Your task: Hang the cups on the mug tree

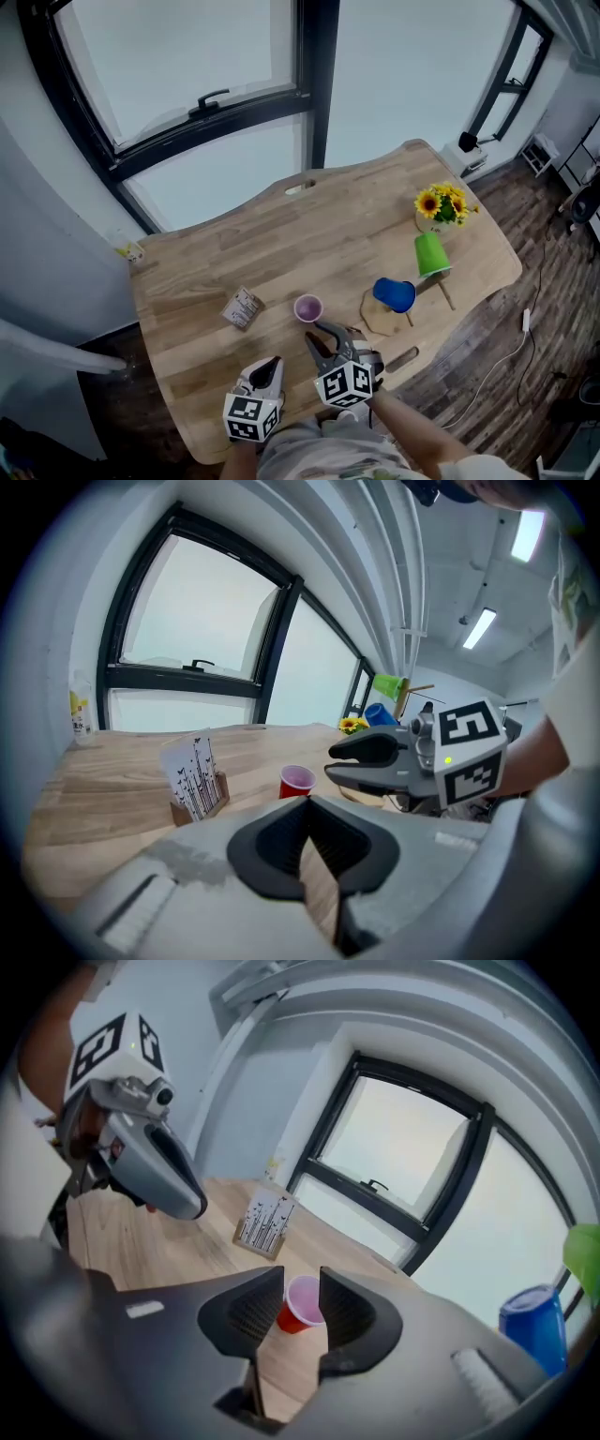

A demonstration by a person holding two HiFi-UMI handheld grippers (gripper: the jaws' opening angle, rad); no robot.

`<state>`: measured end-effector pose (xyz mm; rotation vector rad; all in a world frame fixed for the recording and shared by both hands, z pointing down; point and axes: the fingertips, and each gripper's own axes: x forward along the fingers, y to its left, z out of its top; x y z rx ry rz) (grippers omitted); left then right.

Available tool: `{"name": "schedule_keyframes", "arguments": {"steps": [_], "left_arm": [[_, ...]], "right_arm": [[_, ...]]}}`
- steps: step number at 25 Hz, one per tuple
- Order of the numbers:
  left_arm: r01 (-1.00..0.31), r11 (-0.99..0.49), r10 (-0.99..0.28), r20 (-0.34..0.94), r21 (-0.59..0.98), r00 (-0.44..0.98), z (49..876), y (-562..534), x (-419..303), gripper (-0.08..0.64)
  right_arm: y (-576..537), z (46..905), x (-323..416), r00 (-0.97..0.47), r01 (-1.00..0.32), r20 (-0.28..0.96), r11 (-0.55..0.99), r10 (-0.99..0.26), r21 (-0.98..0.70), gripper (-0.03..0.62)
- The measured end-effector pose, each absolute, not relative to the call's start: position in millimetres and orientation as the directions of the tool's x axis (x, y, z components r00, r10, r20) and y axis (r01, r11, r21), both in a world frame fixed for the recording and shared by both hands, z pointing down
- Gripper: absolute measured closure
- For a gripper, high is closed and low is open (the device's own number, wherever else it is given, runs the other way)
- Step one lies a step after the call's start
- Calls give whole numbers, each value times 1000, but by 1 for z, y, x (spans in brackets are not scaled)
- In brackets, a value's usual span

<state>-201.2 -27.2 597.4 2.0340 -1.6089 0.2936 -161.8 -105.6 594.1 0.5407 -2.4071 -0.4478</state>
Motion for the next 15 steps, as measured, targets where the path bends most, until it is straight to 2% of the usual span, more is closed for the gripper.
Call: {"name": "schedule_keyframes", "arguments": {"steps": [7,15], "left_arm": [[-927,-216,-809,476,306,345,622,-38,-214,555],[-903,-286,-773,480,320,414,639,-48,-215,555]], "right_arm": [[-119,651,-182,-601,-90,640,836,-479,541,472],[-126,676,-185,-515,-68,697,835,-499,547,500]]}}
